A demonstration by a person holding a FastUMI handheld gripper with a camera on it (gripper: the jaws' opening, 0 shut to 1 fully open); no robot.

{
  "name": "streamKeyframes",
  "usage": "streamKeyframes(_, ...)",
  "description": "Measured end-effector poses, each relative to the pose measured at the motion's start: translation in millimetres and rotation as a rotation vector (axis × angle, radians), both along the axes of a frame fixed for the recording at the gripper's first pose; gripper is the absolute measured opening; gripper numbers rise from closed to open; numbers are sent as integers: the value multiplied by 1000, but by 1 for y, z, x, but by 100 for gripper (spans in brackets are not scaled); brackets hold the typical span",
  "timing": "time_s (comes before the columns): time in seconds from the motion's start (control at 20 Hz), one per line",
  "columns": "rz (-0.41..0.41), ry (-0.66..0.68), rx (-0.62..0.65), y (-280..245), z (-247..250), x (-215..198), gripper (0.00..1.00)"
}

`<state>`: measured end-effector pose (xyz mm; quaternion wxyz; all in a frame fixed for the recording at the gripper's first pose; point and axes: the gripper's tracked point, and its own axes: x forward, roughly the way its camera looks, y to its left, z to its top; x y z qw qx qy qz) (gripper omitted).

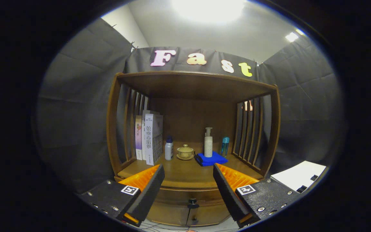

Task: Pull open the drawer, take out the items inside it, and place them on the countertop above the cabinet.

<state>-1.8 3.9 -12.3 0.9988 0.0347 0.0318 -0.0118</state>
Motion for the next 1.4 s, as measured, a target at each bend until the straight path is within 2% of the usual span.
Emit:
streamKeyframes(0.2,-1,-36,8,-6,10,0,94)
streamKeyframes(0.4,-42,-13,-18,-21,-3,9,95)
streamKeyframes(0.5,-20,-2,-15,-17,-8,12,94)
streamKeyframes(1.4,12,200,-122,-33,-142,64,95)
